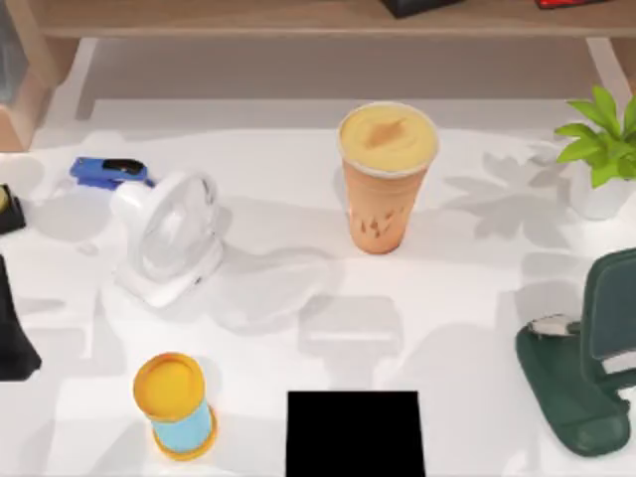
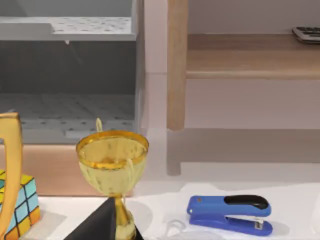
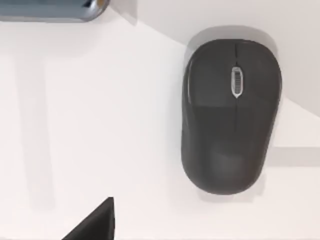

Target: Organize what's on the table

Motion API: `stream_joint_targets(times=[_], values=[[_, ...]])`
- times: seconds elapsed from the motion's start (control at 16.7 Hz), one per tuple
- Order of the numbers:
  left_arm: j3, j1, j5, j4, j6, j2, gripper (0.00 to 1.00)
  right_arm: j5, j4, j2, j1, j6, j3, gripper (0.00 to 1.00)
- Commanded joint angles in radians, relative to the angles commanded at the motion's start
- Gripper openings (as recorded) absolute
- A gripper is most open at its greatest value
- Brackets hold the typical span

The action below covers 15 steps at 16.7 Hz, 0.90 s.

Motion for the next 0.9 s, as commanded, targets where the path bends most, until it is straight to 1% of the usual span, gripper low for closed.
stream_joint_targets(times=[0.36,0.48,0.72,0.9], values=[[0.000,0.000,0.000,0.000,0.000,0.000,1.00,0.001,0.262,0.098,-0.001,0.001,-0.149,1.00],[0.000,0.000,0.000,0.000,0.000,0.000,1.00,0.001,0.298,0.116,-0.001,0.001,-0.176,1.00],[0.000,0.000,0.000,0.000,0.000,0.000,1.00,0.001,0.301,0.118,-0.001,0.001,-0.178,1.00],[0.000,0.000,0.000,0.000,0.000,0.000,1.00,0.001,0.301,0.118,-0.001,0.001,-0.178,0.77]])
